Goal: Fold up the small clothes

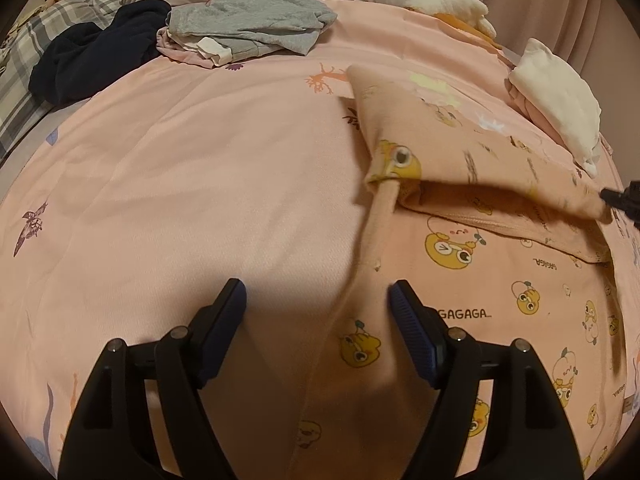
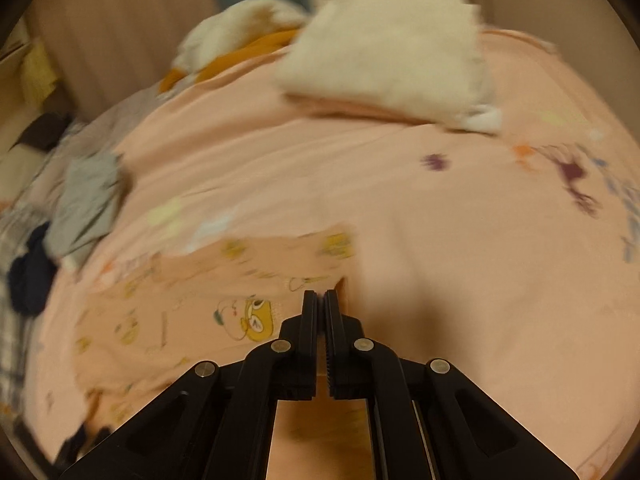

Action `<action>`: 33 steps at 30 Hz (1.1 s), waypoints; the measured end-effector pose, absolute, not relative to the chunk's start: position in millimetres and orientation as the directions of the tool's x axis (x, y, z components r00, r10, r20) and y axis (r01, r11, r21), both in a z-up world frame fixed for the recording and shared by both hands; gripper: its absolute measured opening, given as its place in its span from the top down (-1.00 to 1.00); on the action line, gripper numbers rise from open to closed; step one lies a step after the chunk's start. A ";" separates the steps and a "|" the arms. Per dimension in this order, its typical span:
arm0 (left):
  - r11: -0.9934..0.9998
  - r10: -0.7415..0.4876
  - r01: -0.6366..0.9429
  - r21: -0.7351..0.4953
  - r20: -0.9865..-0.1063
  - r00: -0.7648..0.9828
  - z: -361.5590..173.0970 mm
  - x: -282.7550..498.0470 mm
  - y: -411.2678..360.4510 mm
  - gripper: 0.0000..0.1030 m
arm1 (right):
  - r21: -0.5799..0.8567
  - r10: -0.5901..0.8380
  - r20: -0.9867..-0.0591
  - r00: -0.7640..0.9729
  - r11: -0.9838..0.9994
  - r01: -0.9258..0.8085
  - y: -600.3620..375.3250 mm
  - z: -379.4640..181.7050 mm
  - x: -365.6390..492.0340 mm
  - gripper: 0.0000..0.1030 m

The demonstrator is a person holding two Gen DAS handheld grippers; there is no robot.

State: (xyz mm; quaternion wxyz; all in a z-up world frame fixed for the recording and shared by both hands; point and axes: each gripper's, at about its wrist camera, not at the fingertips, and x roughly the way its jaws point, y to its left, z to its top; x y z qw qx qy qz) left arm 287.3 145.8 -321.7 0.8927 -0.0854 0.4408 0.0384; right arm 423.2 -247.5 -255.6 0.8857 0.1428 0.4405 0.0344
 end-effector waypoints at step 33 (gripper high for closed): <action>0.733 -0.172 -0.432 -0.525 -0.757 0.630 -332.5 263.5 243.3 0.92 | 0.145 0.252 -0.807 0.533 0.961 -0.235 -111.2 -256.8 405.1 0.48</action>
